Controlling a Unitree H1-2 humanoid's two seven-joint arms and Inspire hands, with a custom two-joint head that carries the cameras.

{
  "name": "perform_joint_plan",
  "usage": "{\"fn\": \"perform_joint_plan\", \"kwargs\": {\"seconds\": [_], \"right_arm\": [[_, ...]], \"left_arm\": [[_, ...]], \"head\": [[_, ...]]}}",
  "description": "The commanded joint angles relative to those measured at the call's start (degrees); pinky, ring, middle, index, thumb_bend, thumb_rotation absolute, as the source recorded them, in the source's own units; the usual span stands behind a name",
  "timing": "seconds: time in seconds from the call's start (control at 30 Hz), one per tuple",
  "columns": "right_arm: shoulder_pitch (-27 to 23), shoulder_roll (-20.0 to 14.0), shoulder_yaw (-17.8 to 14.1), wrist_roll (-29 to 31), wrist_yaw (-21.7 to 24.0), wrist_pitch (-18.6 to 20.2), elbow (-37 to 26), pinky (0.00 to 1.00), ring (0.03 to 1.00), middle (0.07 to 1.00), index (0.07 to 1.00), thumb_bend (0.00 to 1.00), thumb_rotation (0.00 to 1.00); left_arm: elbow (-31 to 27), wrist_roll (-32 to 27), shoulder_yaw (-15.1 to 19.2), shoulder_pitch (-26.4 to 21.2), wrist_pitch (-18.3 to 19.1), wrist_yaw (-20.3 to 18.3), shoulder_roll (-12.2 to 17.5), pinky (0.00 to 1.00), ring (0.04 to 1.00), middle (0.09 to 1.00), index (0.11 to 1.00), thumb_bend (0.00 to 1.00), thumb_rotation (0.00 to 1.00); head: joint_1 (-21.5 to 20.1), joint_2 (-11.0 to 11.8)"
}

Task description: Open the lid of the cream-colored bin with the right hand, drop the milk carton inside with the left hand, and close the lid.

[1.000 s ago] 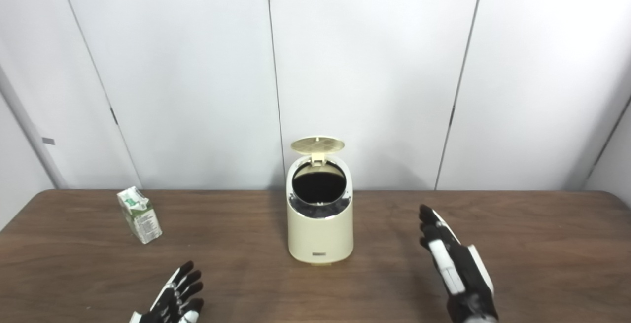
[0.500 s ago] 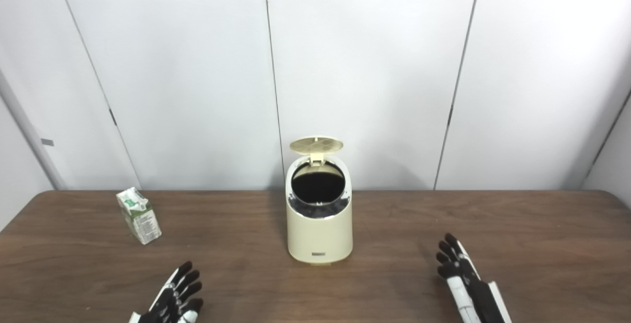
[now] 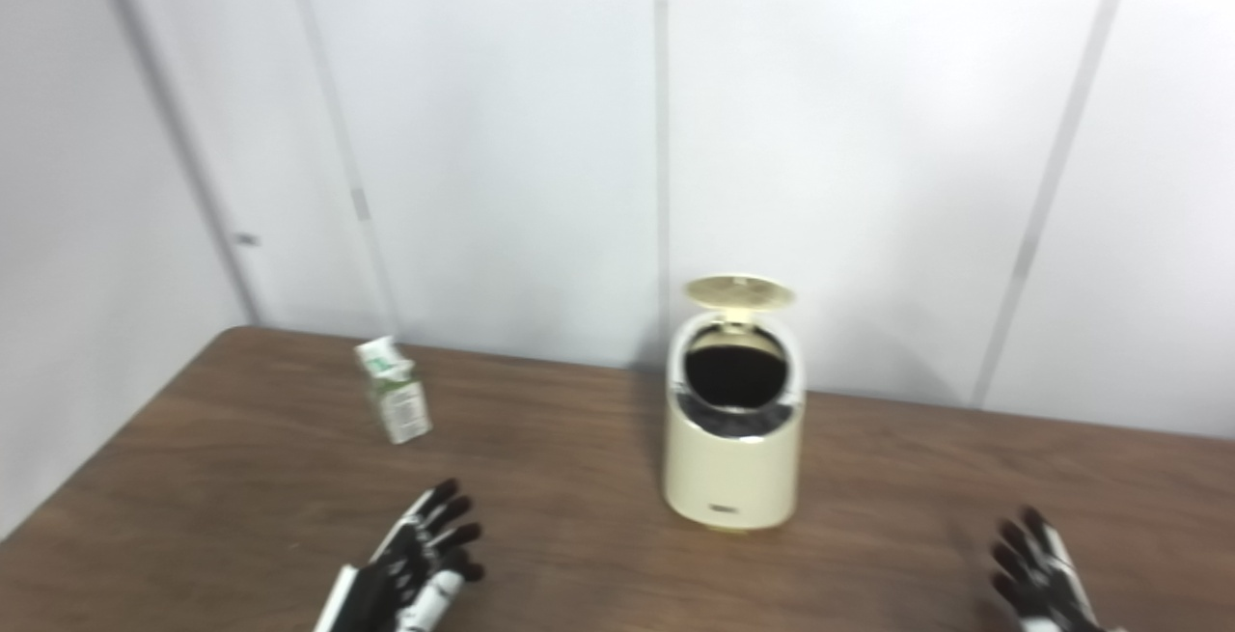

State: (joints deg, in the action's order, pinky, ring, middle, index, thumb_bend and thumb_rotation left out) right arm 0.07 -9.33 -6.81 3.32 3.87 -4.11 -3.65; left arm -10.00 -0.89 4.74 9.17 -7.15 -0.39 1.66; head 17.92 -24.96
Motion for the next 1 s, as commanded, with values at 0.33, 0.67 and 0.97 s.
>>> {"fn": "perform_joint_plan", "kwargs": {"seconds": [0.33,0.67,0.97], "right_arm": [[-1.11,-0.57,-0.39,-1.74,-1.21,1.44,-2.71,0.63,0.770,0.814,0.849,0.73,0.89],[-1.30,-0.59,-0.42,-1.68,-1.11,1.25,-1.87,0.59,0.736,0.787,0.820,0.83,0.87],[-1.42,-0.50,-0.09,-1.89,-1.24,1.25,-1.05,0.59,0.747,0.792,0.813,0.88,0.88]], "left_arm": [[-4.49,8.94,5.65,-7.47,7.83,5.30,5.11,0.79,0.803,0.835,0.897,0.77,0.38],[-5.44,11.98,9.88,-12.60,14.78,6.63,10.26,0.76,0.783,0.814,0.881,0.82,0.32],[1.22,13.75,11.86,-18.94,16.38,8.66,14.71,0.75,0.770,0.795,0.865,0.86,0.31]], "head": [[4.29,0.95],[5.36,1.10],[5.81,1.15]]}}
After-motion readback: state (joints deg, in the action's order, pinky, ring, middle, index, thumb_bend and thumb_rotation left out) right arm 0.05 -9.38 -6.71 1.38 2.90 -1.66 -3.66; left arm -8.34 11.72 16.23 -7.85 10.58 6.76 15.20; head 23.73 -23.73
